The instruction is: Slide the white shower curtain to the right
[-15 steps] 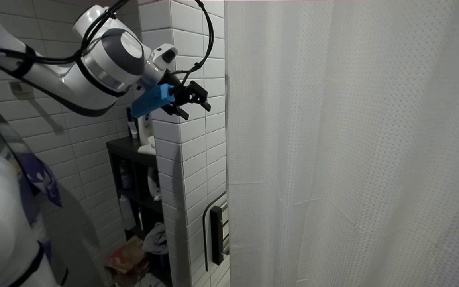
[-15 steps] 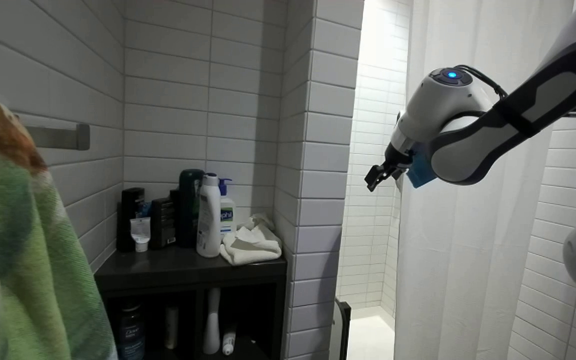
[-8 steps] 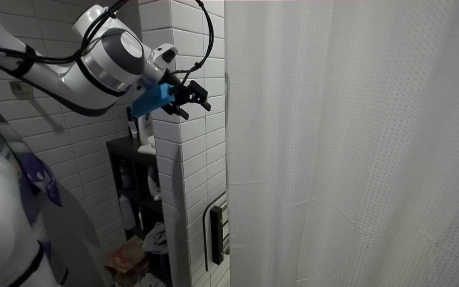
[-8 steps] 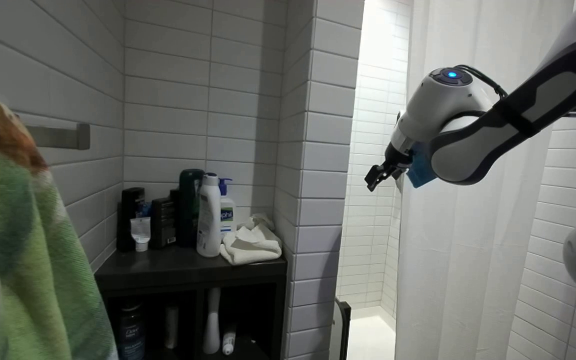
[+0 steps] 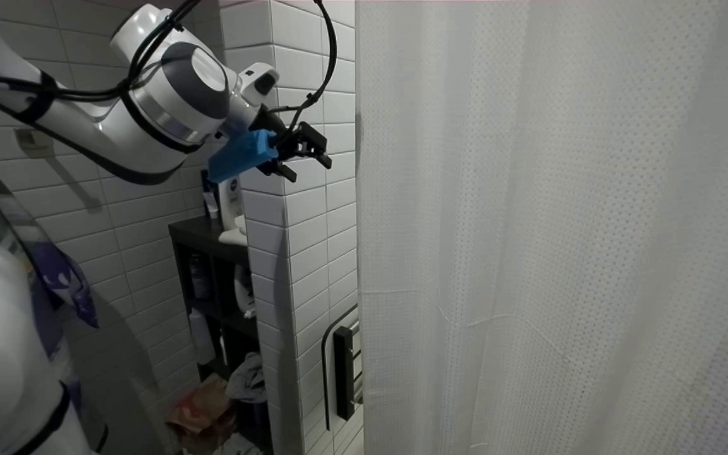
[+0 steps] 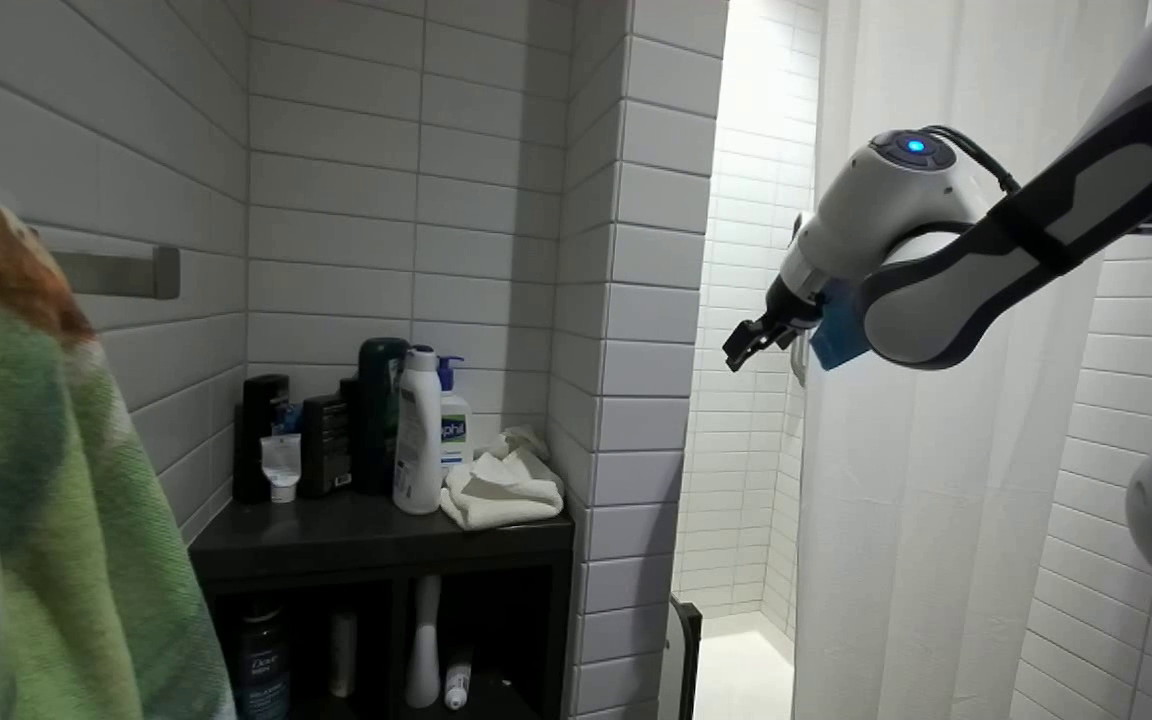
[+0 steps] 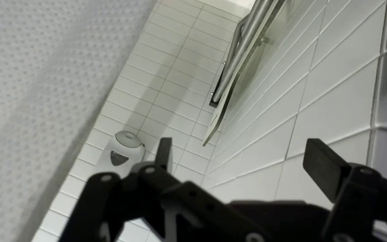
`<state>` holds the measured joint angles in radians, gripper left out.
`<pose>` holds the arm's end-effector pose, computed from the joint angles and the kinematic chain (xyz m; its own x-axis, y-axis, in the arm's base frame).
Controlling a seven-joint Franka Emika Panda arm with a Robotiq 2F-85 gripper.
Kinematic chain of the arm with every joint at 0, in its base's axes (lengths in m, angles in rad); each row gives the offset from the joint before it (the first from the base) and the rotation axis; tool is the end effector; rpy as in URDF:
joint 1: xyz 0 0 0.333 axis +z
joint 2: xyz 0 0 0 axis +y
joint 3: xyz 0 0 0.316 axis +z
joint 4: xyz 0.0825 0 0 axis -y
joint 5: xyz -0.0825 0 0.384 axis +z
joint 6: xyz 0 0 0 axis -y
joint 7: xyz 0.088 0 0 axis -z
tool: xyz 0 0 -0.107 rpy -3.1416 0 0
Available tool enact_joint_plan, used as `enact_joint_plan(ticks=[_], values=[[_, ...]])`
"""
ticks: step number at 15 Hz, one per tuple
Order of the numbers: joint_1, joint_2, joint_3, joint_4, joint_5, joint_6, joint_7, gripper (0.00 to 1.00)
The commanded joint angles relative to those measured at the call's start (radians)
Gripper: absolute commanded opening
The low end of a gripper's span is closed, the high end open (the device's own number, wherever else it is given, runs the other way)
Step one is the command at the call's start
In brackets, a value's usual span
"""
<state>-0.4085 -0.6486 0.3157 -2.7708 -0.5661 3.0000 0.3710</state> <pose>0.3873 0.0071 0.4744 0.6823 0.2233 0.6961 -0.0783 -0.9244 0.3733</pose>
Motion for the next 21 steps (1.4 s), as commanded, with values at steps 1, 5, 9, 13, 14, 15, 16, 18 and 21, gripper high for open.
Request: enact_joint_plan(ticks=[1, 5, 9, 13, 14, 15, 16, 18, 21], values=[[0.002, -0.027, -0.012, -0.014, -0.054, 0.115, 0.035, 1.00], [-0.023, -0.055, -0.018, -0.013, -0.163, 0.230, 0.066, 1.00], [-0.107, -0.113, -0.001, -0.011, -0.328, 0.302, 0.154, 1.00], [-0.213, -0.196, 0.048, -0.016, -0.468, 0.349, 0.292, 1.00], [-0.229, -0.217, 0.061, -0.018, -0.492, 0.367, 0.333, 1.00], [-0.262, -0.253, 0.089, -0.021, -0.511, 0.391, 0.378, 1.00], [-0.240, -0.257, 0.088, -0.025, -0.526, 0.382, 0.423, 1.00], [-0.212, -0.205, 0.058, 0.000, -0.500, 0.363, 0.368, 1.00], [-0.213, -0.228, 0.072, -0.003, -0.504, 0.363, 0.394, 1.00]])
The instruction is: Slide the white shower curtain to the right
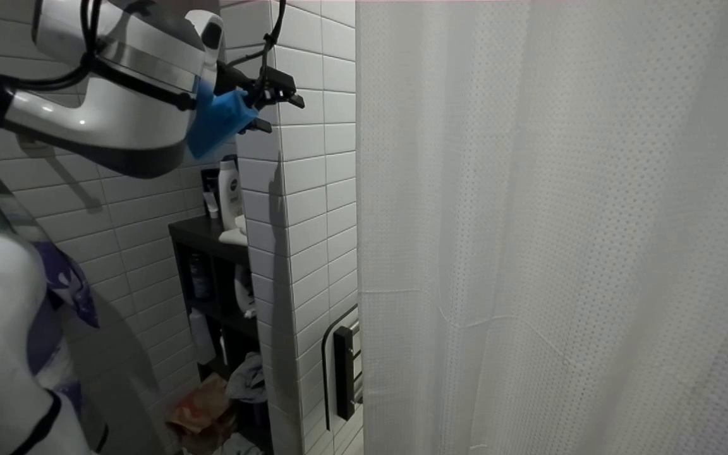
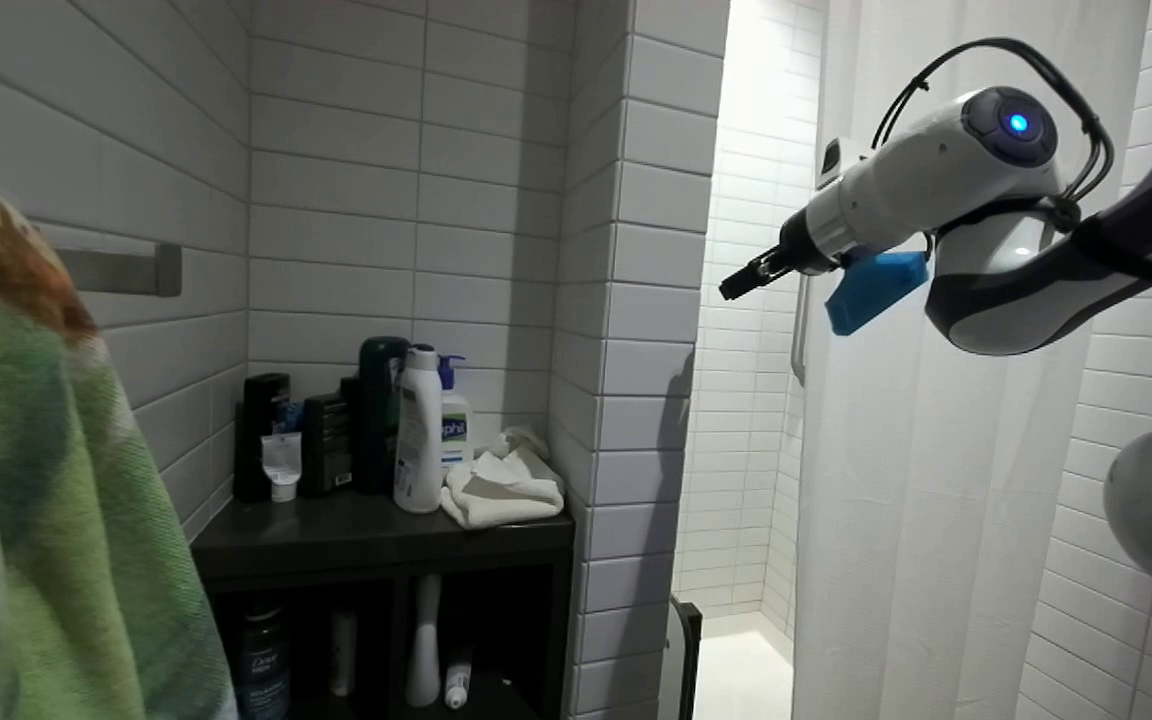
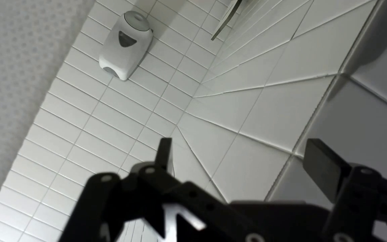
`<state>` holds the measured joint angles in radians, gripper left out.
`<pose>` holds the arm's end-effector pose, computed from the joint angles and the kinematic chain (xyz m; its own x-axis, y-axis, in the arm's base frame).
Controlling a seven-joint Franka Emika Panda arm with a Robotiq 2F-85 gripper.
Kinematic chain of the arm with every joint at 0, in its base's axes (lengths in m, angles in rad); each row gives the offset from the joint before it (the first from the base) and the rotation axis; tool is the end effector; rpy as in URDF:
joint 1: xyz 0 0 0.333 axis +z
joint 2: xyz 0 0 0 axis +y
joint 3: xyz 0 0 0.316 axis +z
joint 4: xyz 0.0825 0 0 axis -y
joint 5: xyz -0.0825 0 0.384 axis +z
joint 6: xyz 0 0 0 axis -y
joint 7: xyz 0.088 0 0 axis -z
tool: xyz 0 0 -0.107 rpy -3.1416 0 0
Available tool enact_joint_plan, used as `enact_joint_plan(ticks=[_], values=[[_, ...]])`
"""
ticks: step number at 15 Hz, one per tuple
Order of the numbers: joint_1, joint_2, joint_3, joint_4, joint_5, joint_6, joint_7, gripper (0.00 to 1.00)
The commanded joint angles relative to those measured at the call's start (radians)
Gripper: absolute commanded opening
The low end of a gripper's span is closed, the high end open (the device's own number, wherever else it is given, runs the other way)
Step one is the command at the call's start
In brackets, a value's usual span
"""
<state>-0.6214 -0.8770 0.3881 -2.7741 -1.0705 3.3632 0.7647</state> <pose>0.3431 0.0390 0.5265 0.3717 0.4429 0.8158 -0.0611 -0.8653 0.4976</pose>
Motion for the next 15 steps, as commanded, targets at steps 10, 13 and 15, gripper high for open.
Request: enact_joint_plan(ticks=[10, 13, 15], values=[[-0.212, -0.296, 0.140, -0.042, 0.115, 0.055, 0.033, 1.00], [-0.287, -0.348, 0.143, -0.004, 0.024, 0.025, 0.115, 1.00], [-0.335, -0.396, 0.144, -0.003, -0.022, 0.026, 0.179, 1.00]])
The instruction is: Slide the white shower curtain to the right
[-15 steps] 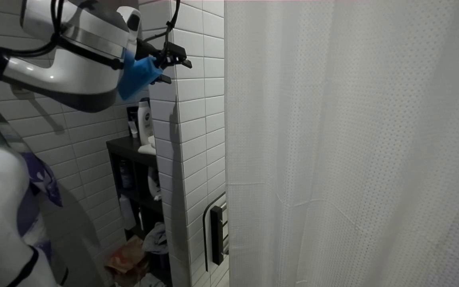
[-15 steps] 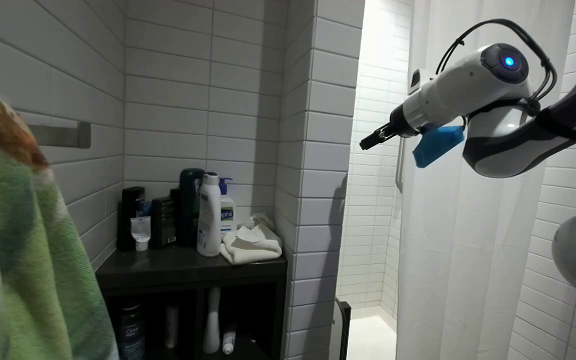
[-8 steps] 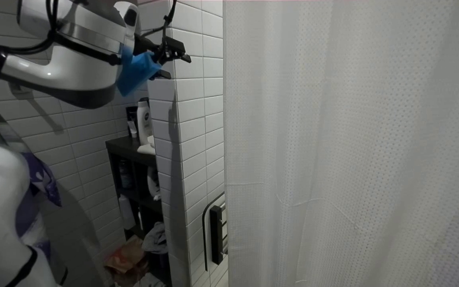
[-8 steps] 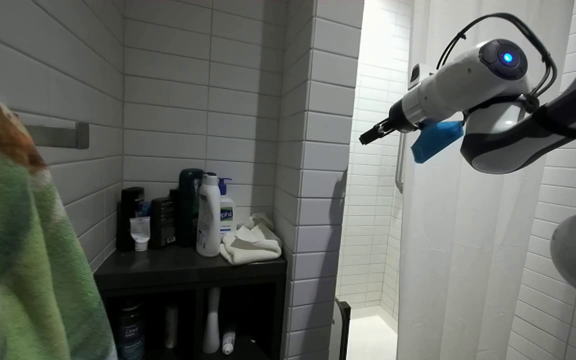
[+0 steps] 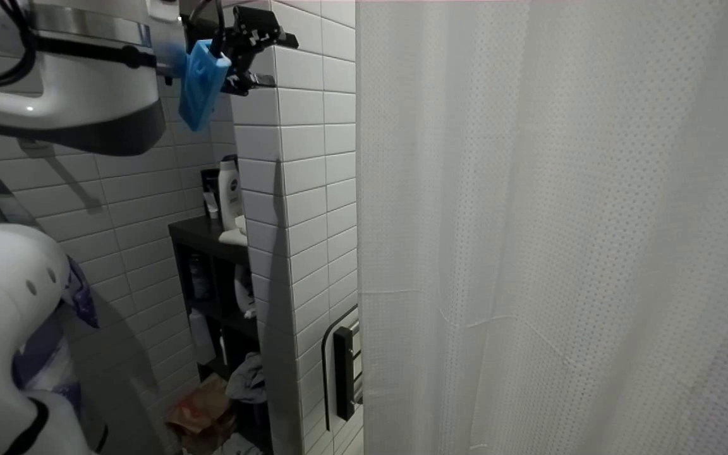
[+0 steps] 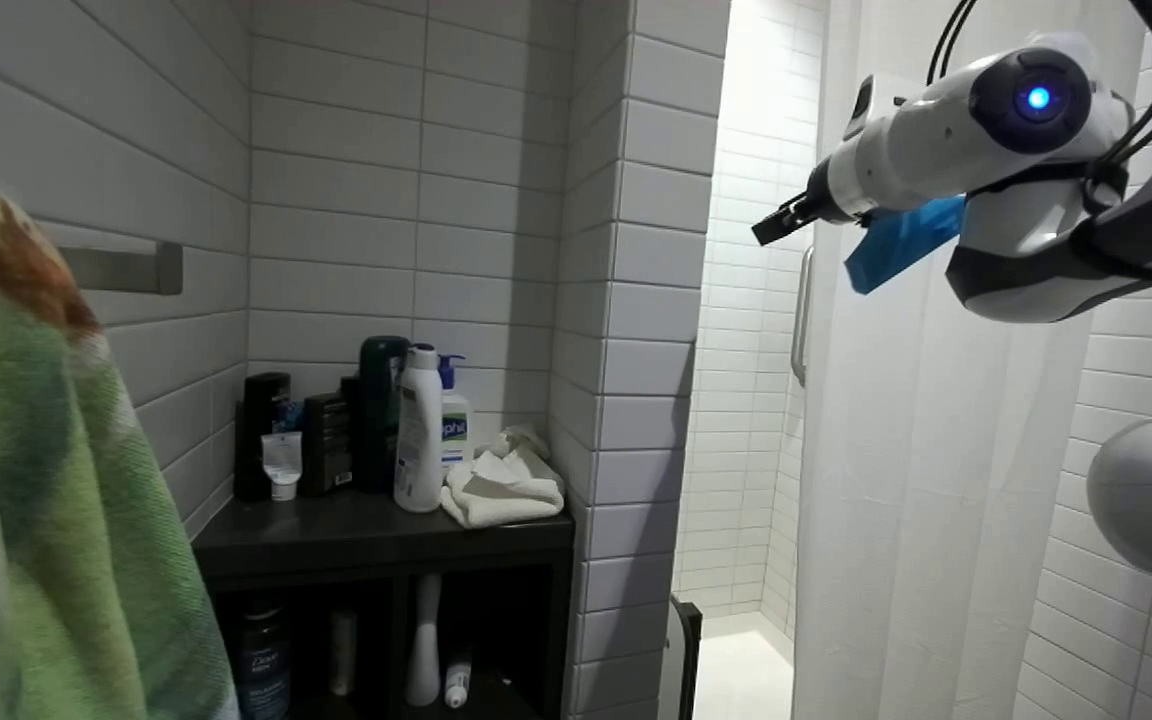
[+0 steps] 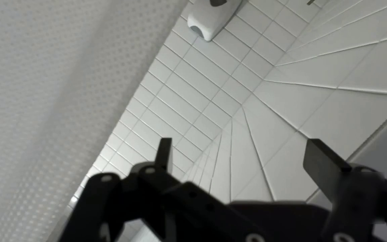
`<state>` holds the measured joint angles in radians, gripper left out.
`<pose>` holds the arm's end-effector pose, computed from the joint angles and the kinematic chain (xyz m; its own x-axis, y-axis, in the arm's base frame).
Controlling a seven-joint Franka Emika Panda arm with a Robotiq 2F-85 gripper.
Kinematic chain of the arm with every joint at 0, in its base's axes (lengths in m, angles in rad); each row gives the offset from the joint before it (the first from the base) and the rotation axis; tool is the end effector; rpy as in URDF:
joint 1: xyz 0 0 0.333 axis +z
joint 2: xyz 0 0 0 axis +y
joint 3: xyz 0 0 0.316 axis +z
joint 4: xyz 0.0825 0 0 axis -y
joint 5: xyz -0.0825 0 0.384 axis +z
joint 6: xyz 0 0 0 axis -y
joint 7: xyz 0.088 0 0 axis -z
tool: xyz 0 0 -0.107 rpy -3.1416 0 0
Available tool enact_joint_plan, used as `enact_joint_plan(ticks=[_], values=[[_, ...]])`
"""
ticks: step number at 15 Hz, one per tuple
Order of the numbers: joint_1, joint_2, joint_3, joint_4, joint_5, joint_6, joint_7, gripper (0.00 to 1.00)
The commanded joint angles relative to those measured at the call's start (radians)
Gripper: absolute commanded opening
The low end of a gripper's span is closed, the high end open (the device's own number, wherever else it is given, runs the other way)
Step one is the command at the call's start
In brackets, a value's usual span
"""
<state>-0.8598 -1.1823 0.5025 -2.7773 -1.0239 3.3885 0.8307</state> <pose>0.3149 0.0427 0.5723 0.2866 0.5277 0.7996 -0.3184 -0.7347 0.5990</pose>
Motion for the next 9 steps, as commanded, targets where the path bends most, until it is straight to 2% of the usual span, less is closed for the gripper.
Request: enact_joint_plan(ticks=[1, 7, 8, 9], values=[[-0.136, -0.119, 0.038, 0.002, -0.090, 0.008, 0.158, 1.00], [-0.282, -0.208, 0.120, -0.014, -0.167, -0.028, 0.423, 1.00], [-0.284, -0.196, 0.131, -0.018, -0.185, -0.044, 0.466, 1.00], [-0.250, -0.148, 0.088, 0.007, -0.155, -0.024, 0.369, 1.00]])
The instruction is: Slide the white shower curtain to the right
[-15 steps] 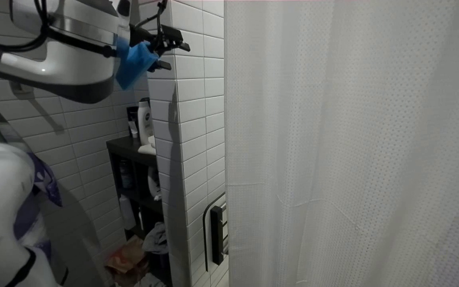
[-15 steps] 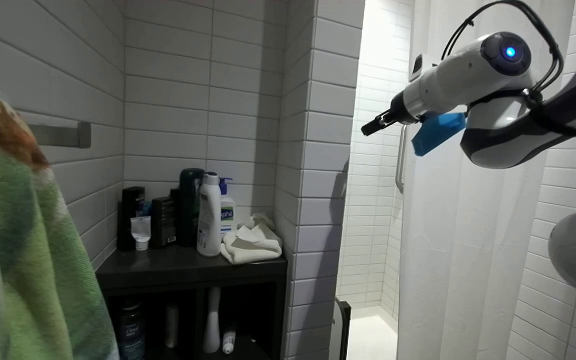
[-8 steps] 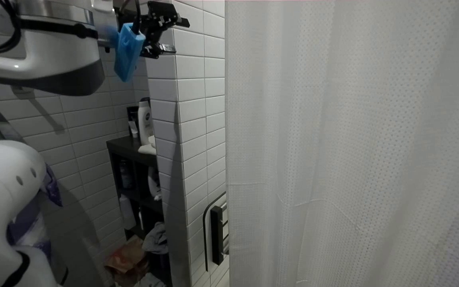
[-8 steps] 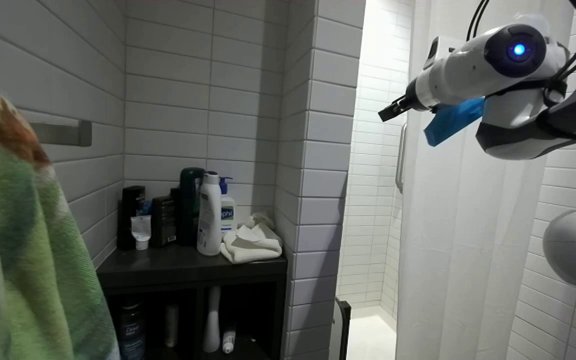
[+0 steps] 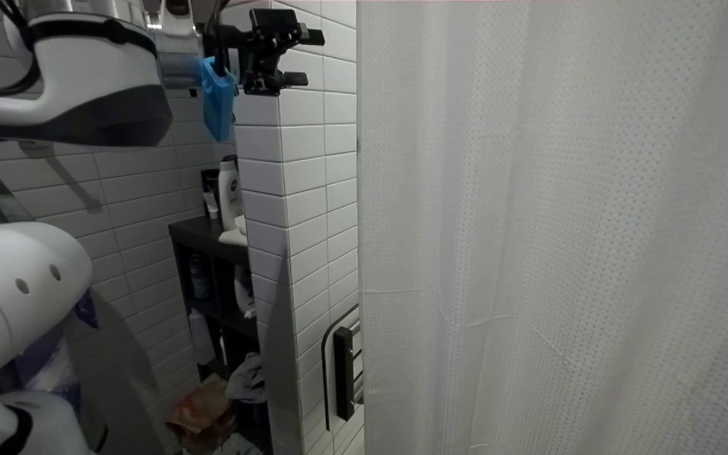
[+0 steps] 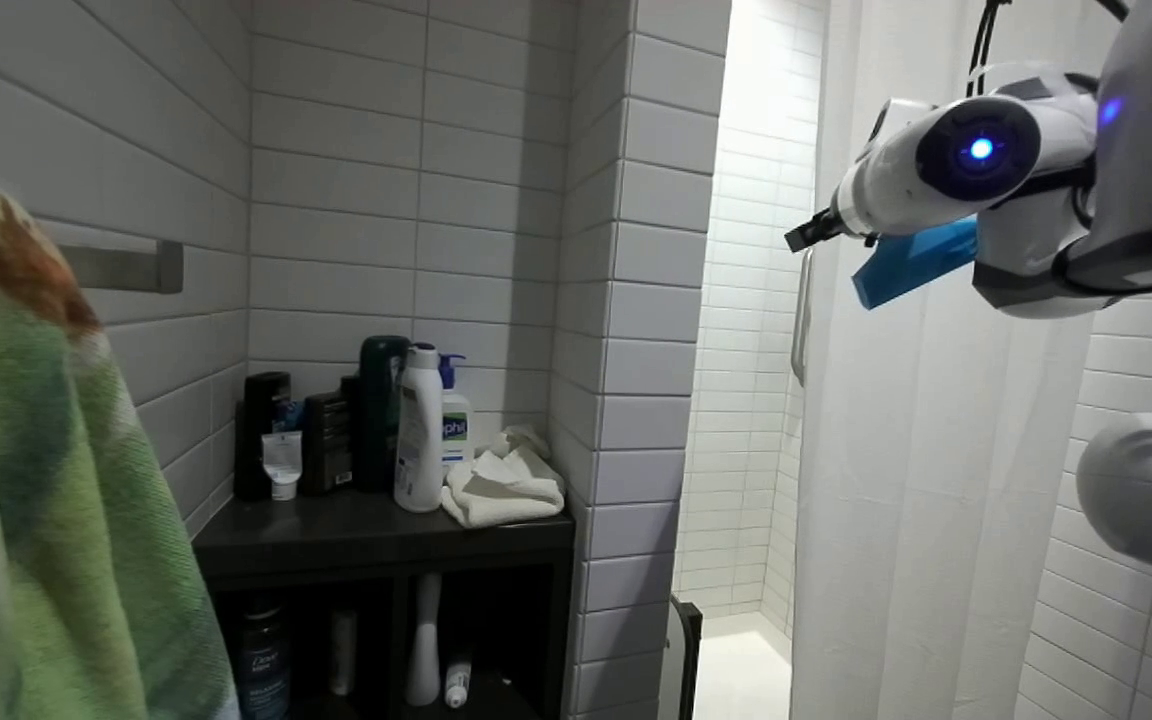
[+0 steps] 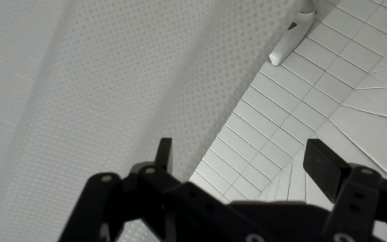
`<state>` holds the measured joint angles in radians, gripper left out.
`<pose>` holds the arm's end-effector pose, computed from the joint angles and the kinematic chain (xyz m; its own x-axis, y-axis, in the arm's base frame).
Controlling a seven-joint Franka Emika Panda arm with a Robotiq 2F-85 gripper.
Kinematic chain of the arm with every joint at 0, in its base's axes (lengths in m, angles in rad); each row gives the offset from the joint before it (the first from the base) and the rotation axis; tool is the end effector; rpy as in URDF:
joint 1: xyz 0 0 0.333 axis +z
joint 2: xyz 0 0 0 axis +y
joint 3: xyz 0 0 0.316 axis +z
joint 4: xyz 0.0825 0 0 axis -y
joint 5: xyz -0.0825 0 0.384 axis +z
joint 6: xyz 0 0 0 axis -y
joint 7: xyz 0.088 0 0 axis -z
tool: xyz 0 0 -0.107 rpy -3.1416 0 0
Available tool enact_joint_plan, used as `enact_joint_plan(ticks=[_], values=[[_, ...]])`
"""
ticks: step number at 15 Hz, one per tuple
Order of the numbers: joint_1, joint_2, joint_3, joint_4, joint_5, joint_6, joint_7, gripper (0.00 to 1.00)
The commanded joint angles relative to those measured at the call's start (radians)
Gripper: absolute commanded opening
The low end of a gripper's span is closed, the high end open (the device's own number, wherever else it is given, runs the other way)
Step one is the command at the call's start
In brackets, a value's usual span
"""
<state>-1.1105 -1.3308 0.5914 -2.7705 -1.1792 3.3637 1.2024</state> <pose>0.3183 0.0093 0.5572 0.3190 0.4272 0.8460 -0.5495 -0.6439 0.5324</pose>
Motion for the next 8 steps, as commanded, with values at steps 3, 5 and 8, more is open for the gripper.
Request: enact_joint_plan(ticks=[3, 5, 8], values=[[-0.007, 0.000, 0.005, 0.006, 0.000, 0.000, 0.011, 1.00], [-0.002, 0.000, 0.003, 0.006, 0.000, 0.000, 0.011, 1.00], [-0.002, 0.000, 0.003, 0.006, 0.000, 0.000, 0.011, 1.00]])
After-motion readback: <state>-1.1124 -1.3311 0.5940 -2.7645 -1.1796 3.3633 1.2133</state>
